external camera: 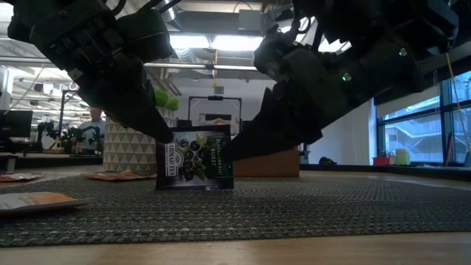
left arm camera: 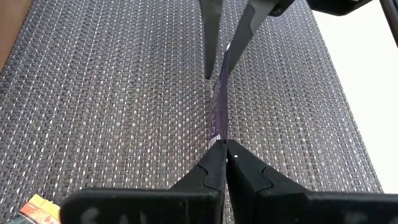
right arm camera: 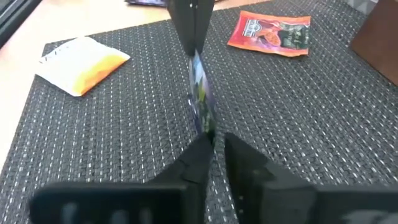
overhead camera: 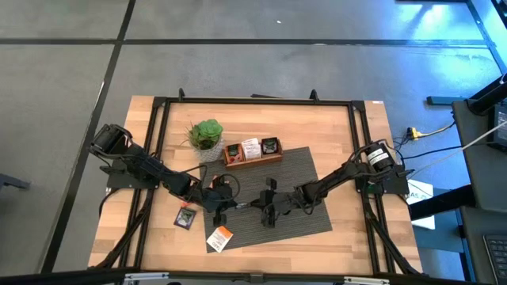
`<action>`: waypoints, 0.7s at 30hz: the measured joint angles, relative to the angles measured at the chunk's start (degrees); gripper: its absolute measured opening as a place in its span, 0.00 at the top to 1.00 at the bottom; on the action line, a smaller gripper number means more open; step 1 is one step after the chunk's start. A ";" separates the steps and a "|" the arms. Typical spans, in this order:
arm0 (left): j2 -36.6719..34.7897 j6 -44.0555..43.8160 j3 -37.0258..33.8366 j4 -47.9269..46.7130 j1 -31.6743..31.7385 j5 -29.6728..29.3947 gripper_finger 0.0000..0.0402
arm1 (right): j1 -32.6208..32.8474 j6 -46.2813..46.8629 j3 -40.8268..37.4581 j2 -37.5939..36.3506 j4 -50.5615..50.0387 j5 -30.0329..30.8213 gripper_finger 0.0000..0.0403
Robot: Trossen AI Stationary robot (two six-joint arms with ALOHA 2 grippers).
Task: Pick & Place Tea
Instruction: Put the black tea bag into the right slot of the wooden organizer
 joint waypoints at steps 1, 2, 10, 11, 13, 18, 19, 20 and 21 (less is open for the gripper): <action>0.00 0.00 0.00 0.00 0.00 -0.05 0.99 | 0.00 -0.01 0.00 0.00 -0.06 -0.02 0.93; 0.00 0.00 0.00 -0.01 0.00 -0.12 0.99 | 0.00 -0.11 0.00 0.00 -0.06 -0.06 0.96; -0.31 0.00 0.00 0.00 0.02 0.50 0.97 | 0.00 -0.11 0.00 -0.97 -1.48 -0.13 0.99; -0.61 0.00 0.00 0.00 0.02 1.10 0.97 | 0.00 -0.11 0.00 -1.55 -2.24 -0.13 0.99; -1.65 0.01 0.00 -0.13 0.02 3.04 0.97 | 0.00 -0.28 0.00 -3.23 -3.85 -0.11 0.99; -6.19 0.00 -0.02 -1.03 -0.15 8.30 0.97 | -0.88 -1.93 0.00 -10.10 -13.25 -0.08 0.99; -7.29 0.00 -0.02 -1.66 -0.42 8.89 0.97 | -1.43 -1.95 0.17 -11.80 -16.27 -0.01 1.00; -8.26 0.02 -0.02 -2.10 -0.63 9.30 0.97 | -2.05 -1.95 0.78 -13.55 -20.73 0.26 1.00; -9.06 0.01 -0.02 -2.95 -0.94 9.41 0.97 | -2.73 -1.95 1.66 -15.04 -25.48 0.69 1.00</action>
